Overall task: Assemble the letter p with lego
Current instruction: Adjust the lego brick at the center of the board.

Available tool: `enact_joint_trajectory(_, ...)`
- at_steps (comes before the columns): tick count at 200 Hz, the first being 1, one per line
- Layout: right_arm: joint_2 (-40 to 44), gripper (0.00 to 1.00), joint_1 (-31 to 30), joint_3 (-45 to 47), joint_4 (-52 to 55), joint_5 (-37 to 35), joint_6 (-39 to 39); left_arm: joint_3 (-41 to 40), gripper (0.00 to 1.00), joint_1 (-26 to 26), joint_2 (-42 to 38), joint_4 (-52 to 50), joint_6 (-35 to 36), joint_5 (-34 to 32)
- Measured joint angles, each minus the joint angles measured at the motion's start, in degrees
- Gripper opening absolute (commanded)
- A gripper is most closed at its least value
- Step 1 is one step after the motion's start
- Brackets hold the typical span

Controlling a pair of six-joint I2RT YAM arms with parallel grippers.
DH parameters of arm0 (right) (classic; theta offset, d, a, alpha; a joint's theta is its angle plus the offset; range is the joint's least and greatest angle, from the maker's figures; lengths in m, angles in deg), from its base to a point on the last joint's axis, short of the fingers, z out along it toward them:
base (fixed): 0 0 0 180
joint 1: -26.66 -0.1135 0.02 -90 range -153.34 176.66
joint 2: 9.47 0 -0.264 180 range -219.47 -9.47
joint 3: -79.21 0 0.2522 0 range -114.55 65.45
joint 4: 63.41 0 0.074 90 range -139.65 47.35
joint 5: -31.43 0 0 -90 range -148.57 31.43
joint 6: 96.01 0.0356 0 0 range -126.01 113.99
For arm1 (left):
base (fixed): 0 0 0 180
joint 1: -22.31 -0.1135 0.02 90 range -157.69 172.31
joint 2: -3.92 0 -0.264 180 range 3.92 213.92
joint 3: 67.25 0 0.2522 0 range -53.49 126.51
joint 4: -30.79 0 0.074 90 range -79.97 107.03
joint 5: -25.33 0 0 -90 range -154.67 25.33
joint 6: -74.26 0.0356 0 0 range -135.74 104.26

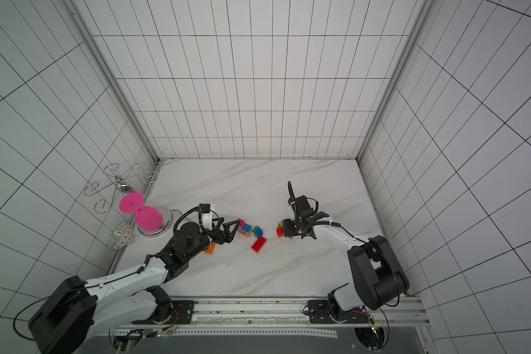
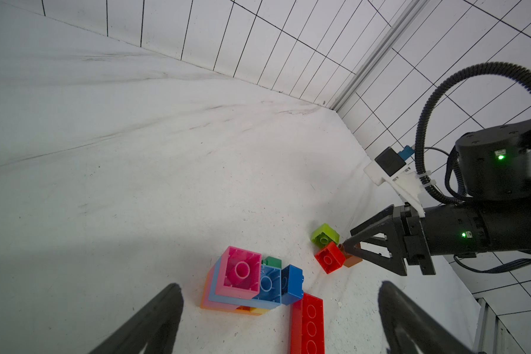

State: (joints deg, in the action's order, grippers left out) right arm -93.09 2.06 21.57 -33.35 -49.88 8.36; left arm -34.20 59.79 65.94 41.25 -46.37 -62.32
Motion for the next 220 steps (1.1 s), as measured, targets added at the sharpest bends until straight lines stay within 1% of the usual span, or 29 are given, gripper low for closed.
enact_joint_trajectory(30, 1.9, 0.48, 0.0, 2.7, 0.3, 0.7, 0.9, 0.0, 0.98, 0.0, 0.2, 0.0, 0.0, 0.5)
enact_joint_trajectory(88, 3.1, 0.49, -0.6, 2.8, 0.5, 0.7, 2.4, 0.1, 0.98, 0.0, 0.3, 0.0, 0.0, 0.5)
enact_joint_trajectory(111, 2.6, 0.50, -1.6, 2.8, 0.7, -0.2, 2.8, 0.1, 0.98, 0.0, 0.3, 0.0, 0.0, 0.6)
enact_joint_trajectory(164, -0.6, 0.49, -5.0, 2.7, 2.4, -3.1, 2.8, 0.1, 0.98, 0.0, 0.3, -0.1, 0.0, 0.5)
enact_joint_trajectory(176, -1.2, 0.45, -5.6, 2.5, 2.8, -4.2, 2.9, 0.1, 0.98, 0.0, 0.3, -0.1, 0.0, 0.5)
enact_joint_trajectory(188, -1.6, 0.34, -6.0, 1.9, 3.2, -5.0, 3.1, 0.1, 0.98, 0.0, 0.2, -0.1, 0.0, 0.5)
enact_joint_trajectory(201, -2.0, 0.25, -6.3, 1.4, 3.4, -5.8, 3.3, 0.1, 0.98, 0.0, 0.2, -0.1, 0.0, 0.6)
enact_joint_trajectory(220, -2.2, 0.22, -6.4, 1.1, 3.8, -6.8, 3.8, 0.1, 0.98, 0.0, 0.0, -0.1, 0.0, 0.5)
